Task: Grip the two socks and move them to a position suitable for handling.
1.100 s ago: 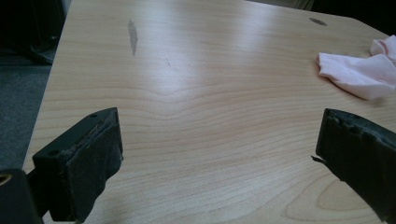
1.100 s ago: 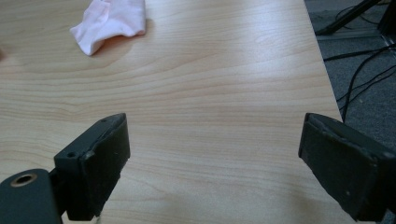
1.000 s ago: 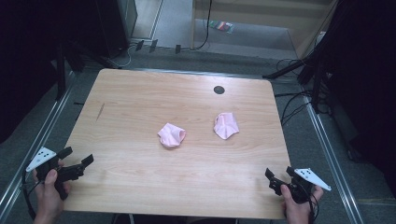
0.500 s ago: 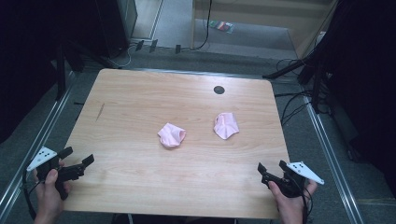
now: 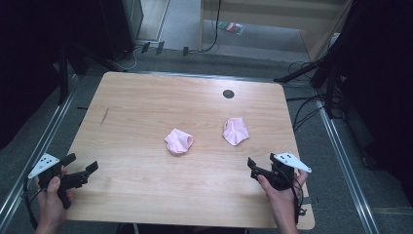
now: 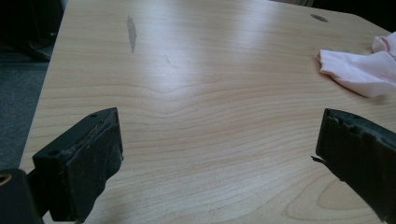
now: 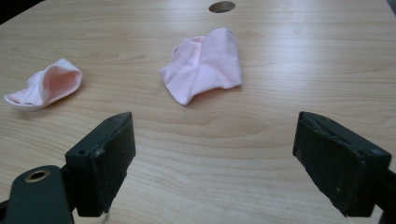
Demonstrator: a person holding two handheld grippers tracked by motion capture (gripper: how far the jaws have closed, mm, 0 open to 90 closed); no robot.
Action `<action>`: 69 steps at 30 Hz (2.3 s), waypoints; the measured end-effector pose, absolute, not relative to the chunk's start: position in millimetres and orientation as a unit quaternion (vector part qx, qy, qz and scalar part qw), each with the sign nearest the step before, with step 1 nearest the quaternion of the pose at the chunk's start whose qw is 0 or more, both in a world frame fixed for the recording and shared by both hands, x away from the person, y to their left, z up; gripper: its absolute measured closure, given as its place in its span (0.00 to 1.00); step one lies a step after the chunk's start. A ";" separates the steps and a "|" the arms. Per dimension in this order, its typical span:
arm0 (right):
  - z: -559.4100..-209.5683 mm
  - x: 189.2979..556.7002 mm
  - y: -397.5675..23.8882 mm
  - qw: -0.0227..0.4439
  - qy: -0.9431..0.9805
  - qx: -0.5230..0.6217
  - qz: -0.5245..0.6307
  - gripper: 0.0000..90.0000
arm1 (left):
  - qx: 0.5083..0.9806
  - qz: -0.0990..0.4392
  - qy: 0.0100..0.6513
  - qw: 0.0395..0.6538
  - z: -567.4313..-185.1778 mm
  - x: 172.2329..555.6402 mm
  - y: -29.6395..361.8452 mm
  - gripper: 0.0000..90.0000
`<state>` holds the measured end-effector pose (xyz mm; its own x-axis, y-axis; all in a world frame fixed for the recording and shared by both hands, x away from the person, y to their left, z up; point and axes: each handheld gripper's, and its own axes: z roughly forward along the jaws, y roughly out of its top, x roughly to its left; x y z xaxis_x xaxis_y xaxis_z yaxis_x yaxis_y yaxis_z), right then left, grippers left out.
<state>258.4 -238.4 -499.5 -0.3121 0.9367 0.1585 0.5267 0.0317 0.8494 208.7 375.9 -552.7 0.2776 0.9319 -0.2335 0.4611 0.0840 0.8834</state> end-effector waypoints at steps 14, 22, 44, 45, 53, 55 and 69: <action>-503.2 304.0 -210.1 0.229 0.692 0.543 0.417 0.15 | 0.634 0.237 0.552 0.486 -552.5 209.2 375.7 0.01; -504.9 332.9 -200.8 0.230 0.695 0.548 0.405 0.16 | 0.634 0.237 0.551 0.488 -552.7 209.3 376.4 0.01; -515.6 387.3 -178.6 0.217 0.710 0.554 0.376 0.22 | 0.633 0.233 0.553 0.490 -552.8 209.7 377.0 0.01; -517.6 388.8 -177.0 0.215 0.711 0.556 0.373 0.22 | 0.633 0.233 0.553 0.490 -552.8 209.7 377.0 0.01; -526.3 410.1 -168.3 0.220 0.706 0.561 0.372 0.23 | 0.632 0.232 0.553 0.490 -552.9 209.9 377.0 0.01; -527.4 416.2 -165.1 0.210 0.708 0.564 0.371 0.22 | 0.632 0.232 0.554 0.491 -553.0 210.0 377.1 0.01; -541.9 422.1 -157.9 0.254 0.712 0.573 0.316 0.66 | 0.630 0.230 0.555 0.492 -553.0 209.9 377.6 0.01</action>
